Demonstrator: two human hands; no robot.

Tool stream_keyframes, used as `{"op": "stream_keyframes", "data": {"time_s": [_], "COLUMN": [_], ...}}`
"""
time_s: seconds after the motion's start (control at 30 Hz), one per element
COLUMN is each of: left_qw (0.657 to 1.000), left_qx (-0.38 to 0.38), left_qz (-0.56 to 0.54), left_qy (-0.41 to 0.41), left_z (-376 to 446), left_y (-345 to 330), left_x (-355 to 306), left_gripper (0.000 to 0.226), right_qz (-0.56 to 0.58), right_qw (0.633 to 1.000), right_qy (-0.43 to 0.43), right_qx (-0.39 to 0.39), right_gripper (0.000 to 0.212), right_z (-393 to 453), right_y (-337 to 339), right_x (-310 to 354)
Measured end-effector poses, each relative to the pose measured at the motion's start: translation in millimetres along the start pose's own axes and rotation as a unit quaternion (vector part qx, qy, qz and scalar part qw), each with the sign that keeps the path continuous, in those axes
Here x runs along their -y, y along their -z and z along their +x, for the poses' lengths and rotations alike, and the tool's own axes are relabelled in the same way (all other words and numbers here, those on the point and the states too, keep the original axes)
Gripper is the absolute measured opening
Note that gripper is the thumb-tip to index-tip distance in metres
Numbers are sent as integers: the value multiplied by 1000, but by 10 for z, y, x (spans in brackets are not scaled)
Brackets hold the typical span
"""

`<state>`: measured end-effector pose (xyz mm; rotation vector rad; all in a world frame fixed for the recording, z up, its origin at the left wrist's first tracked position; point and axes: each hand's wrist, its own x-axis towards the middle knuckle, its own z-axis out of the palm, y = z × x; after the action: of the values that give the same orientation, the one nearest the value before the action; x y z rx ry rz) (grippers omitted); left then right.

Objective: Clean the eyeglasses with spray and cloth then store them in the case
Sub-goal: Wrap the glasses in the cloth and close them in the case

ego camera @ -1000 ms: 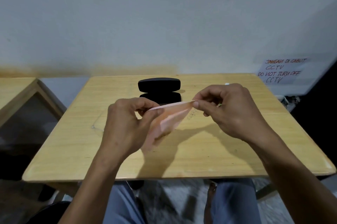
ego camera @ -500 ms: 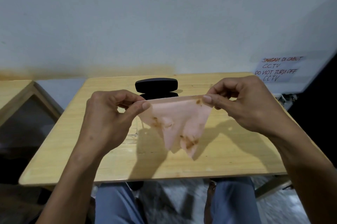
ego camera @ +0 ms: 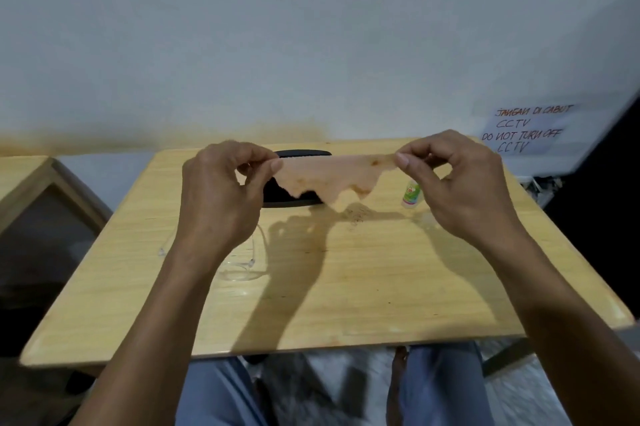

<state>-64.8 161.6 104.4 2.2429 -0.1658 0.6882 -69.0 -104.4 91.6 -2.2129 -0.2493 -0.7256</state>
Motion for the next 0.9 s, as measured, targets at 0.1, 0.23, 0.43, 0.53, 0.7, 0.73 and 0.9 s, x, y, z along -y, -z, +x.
{"op": "stream_keyframes", "data": {"time_s": [0.1,0.23,0.43,0.53,0.7,0.73,0.9], "left_qw": [993,980,975,975,974,972,974], "left_qx": [28,114,157,165,181,185,184], "left_qz": [89,149,150,143,135,137,132], "left_qy": [-65,-63,-42,-47,-37,-38,-24], "left_z": [-306,-907,-1256,-1296,-1346,-1360,-1389], "left_y": [-62,-269,-330,-312,-314,-313,-297], "left_x": [121,396,555,574,623,643,627], "left_gripper": [5,7,6,13,8,8,11], "right_qz": [-12,-35,-72,-80,-88,-90,-101], "right_qw": [999,987,974,976,975,974,972], "right_qy": [9,-43,-50,-48,-57,-58,-50], "right_qx": [36,148,209,199,198,198,207], "right_gripper": [3,7,4,4,7,7,10], "right_z": [-298,-841,-1222,-1277,-1365,-1373,-1374], "right_y": [9,-96,-168,-160,-147,-146,-141], "right_x": [-155,-455,-578,-549,-538,-540,-517]}}
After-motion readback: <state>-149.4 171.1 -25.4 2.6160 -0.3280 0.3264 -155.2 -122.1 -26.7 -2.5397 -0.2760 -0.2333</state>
